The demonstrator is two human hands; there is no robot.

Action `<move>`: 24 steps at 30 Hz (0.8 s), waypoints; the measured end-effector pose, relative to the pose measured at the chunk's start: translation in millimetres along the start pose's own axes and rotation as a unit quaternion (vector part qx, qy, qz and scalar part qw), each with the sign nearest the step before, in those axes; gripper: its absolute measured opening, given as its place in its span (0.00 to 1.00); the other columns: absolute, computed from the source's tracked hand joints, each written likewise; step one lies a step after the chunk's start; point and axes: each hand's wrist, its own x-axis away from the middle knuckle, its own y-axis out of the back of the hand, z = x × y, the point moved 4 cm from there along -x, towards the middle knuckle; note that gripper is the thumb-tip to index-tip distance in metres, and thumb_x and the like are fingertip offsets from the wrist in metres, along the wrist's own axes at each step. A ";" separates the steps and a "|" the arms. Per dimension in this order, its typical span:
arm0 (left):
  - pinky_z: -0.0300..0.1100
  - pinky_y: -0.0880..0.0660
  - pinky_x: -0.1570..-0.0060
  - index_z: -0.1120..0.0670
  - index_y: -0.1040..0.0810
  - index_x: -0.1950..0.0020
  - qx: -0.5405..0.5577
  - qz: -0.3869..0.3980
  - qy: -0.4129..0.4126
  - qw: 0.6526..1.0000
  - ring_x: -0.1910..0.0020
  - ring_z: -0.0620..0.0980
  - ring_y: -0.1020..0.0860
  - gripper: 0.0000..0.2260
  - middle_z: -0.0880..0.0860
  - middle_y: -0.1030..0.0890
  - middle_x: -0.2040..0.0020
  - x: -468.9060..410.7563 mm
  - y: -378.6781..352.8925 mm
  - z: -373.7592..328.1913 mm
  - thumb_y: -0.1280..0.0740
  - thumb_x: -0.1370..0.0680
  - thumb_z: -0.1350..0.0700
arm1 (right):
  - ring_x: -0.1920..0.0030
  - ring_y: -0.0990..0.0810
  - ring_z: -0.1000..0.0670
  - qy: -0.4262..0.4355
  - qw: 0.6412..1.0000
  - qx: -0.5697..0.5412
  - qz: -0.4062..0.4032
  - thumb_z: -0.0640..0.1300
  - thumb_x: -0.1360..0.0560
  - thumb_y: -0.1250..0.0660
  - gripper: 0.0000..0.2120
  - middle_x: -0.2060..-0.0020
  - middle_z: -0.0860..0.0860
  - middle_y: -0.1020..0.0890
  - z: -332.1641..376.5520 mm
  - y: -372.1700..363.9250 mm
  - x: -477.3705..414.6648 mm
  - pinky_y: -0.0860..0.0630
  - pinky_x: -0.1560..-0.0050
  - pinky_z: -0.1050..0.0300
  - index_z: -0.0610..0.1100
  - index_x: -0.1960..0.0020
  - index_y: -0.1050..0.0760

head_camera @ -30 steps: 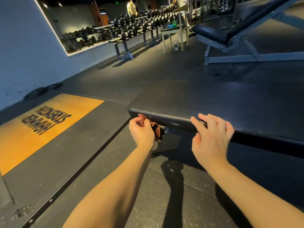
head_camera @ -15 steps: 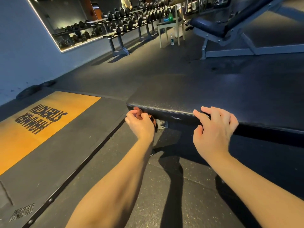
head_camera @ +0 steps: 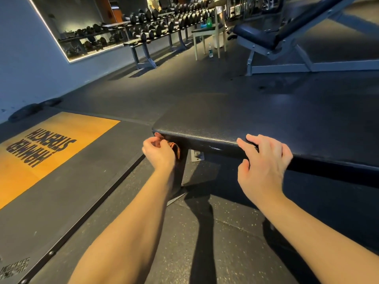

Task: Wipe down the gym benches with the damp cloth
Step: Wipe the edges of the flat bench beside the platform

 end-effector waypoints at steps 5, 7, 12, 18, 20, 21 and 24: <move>0.29 0.29 0.51 0.55 0.27 0.45 0.016 0.014 -0.044 0.999 0.50 0.46 0.26 0.07 0.51 0.30 0.42 35.7 -13.3 -9.3 0.37 0.21 0.64 | 0.33 0.27 0.42 -0.001 1.000 0.003 -0.011 0.35 0.31 0.24 0.25 0.35 0.48 0.21 0.4 -1.4 -0.3 0.37 0.29 0.41 0.49 0.36 0.18; 0.26 0.29 0.54 0.53 0.27 0.45 0.008 0.046 -0.076 0.996 0.50 0.47 0.26 0.07 0.49 0.31 0.43 52.3 -16.7 -12.1 0.36 0.20 0.63 | 0.33 0.28 0.43 -0.008 1.000 0.001 -0.015 0.35 0.31 0.24 0.24 0.36 0.48 0.20 1.2 -1.2 -1.4 0.38 0.29 0.42 0.49 0.36 0.18; 0.28 0.28 0.48 0.49 0.29 0.44 -0.059 0.155 -0.149 0.975 0.46 0.45 0.25 0.09 0.46 0.31 0.44 100.4 -26.8 -9.1 0.34 0.19 0.61 | 0.33 0.29 0.44 -0.021 1.000 0.008 -0.005 0.36 0.29 0.26 0.23 0.35 0.49 0.21 3.0 -3.5 -2.4 0.39 0.29 0.43 0.50 0.36 0.18; 0.38 0.25 0.42 0.52 0.26 0.44 -0.011 0.082 -0.065 0.994 0.46 0.47 0.25 0.07 0.49 0.30 0.41 52.6 -10.9 -15.0 0.36 0.19 0.63 | 0.32 0.28 0.43 -0.015 1.000 0.003 0.005 0.35 0.30 0.25 0.24 0.35 0.49 0.21 1.4 -1.0 -1.4 0.39 0.29 0.43 0.50 0.36 0.18; 0.36 0.26 0.45 0.54 0.26 0.43 -0.011 0.050 -0.036 0.998 0.47 0.47 0.25 0.07 0.50 0.30 0.40 36.2 -6.7 -13.3 0.37 0.19 0.64 | 0.32 0.28 0.43 -0.018 1.000 0.004 0.006 0.35 0.30 0.25 0.24 0.35 0.49 0.21 2.3 -0.6 -1.6 0.40 0.29 0.43 0.50 0.36 0.18; 0.36 0.26 0.46 0.54 0.26 0.43 -0.021 0.049 -0.041 0.998 0.46 0.48 0.25 0.07 0.50 0.30 0.41 34.0 -7.2 -12.4 0.37 0.19 0.63 | 0.32 0.28 0.43 -0.017 1.000 0.006 0.006 0.35 0.30 0.25 0.24 0.35 0.49 0.21 3.3 -0.9 -1.5 0.39 0.29 0.43 0.50 0.36 0.18; 0.42 0.22 0.44 0.51 0.26 0.45 -0.018 0.071 -0.067 0.995 0.45 0.50 0.24 0.07 0.48 0.31 0.43 46.6 -14.0 -12.1 0.35 0.21 0.62 | 0.32 0.28 0.44 -0.020 1.000 0.007 0.002 0.36 0.30 0.24 0.24 0.35 0.49 0.21 3.8 -0.6 -2.3 0.39 0.29 0.43 0.50 0.36 0.18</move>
